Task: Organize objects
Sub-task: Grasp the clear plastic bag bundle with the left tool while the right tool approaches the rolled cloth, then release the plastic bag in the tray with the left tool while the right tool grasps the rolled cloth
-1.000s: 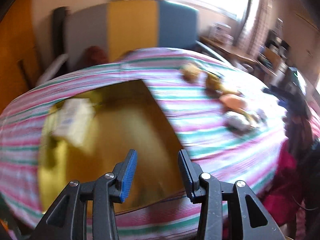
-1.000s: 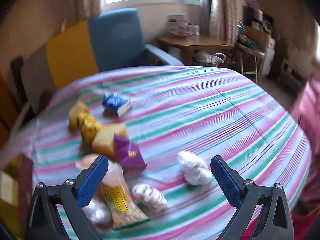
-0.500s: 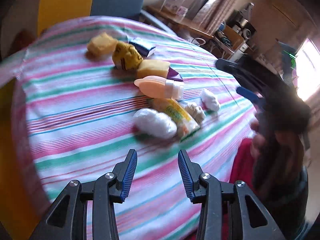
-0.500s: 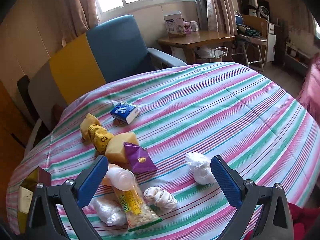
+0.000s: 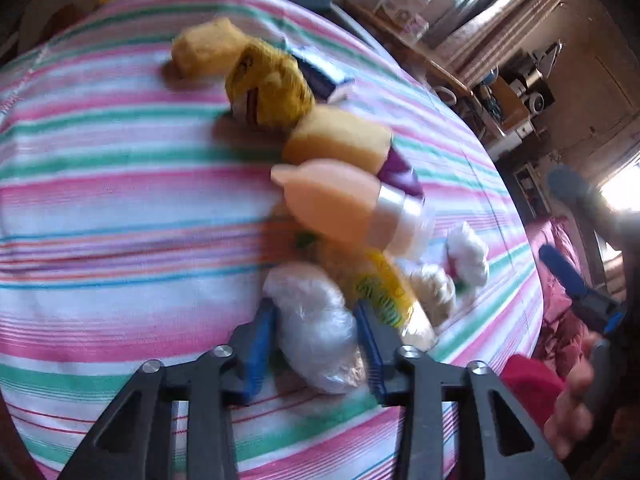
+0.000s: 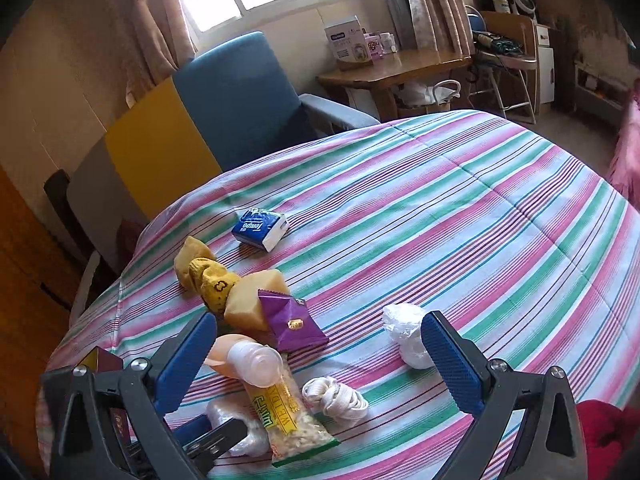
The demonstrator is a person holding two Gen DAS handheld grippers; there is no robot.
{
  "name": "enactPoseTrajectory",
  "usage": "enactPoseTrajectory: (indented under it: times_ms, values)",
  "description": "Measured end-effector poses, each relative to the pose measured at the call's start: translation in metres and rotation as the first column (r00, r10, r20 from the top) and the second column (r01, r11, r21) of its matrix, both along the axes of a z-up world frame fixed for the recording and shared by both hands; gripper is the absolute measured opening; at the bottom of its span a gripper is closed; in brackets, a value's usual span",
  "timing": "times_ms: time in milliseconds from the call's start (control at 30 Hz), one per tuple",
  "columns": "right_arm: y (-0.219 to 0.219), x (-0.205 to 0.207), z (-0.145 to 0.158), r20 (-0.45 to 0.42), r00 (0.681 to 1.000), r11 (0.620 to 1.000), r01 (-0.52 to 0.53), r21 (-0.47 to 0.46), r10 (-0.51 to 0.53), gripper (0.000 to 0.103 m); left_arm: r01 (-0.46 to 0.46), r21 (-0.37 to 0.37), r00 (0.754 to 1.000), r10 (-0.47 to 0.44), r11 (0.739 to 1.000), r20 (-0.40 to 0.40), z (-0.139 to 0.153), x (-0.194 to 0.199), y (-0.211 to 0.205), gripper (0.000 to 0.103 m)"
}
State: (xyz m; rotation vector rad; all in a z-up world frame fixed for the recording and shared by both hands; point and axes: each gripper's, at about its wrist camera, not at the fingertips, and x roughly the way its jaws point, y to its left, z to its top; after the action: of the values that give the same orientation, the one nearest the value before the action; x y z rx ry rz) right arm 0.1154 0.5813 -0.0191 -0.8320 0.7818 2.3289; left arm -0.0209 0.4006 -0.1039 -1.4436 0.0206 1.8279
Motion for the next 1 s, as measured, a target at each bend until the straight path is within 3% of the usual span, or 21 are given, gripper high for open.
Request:
enactPoseTrajectory:
  times_ms: [100,233,300,433,467,600,733,1000]
  values:
    - [0.005,0.004,0.000,-0.003,1.000,1.000,0.027,0.002,-0.027,0.097,0.046,-0.019,0.997,-0.047,0.999,-0.054,0.004,0.009,-0.014,0.036]
    - [0.015,0.005,-0.008,0.016,0.999,0.998,0.041,-0.055,-0.040,0.078,0.071,-0.040,0.990,-0.076,0.997,-0.120,0.007,0.019,-0.041,0.036]
    - [0.017,0.004,-0.013,0.050,0.998,0.997,0.043,-0.066,-0.040,0.077,0.079,-0.059,0.985,-0.087,0.995,-0.147,0.008,0.026,-0.055,0.036]
    - [0.022,0.001,-0.028,0.134,0.991,0.993,0.034,-0.113,-0.019,0.051,0.074,-0.073,0.984,-0.085,0.995,-0.159,0.006,0.033,-0.074,0.036]
    - [0.023,0.001,-0.031,0.149,0.989,0.992,0.030,-0.125,-0.011,0.049,0.070,-0.071,0.984,-0.081,0.995,-0.161,0.005,0.034,-0.078,0.036]
    - [0.019,-0.005,-0.037,0.127,0.989,0.980,-0.050,-0.193,0.076,0.046,0.066,-0.071,0.983,-0.077,0.995,-0.166,0.005,0.037,-0.081,0.036]
    - [0.006,-0.018,-0.045,0.184,0.969,0.971,-0.129,-0.202,0.167,0.046,0.068,-0.075,0.983,-0.080,0.995,-0.167,0.004,0.038,-0.082,0.036]
    - [0.000,-0.031,-0.066,0.297,0.928,0.961,-0.162,-0.226,0.226,0.046,0.072,-0.082,0.979,-0.086,0.994,-0.184,0.002,0.041,-0.083,0.036]
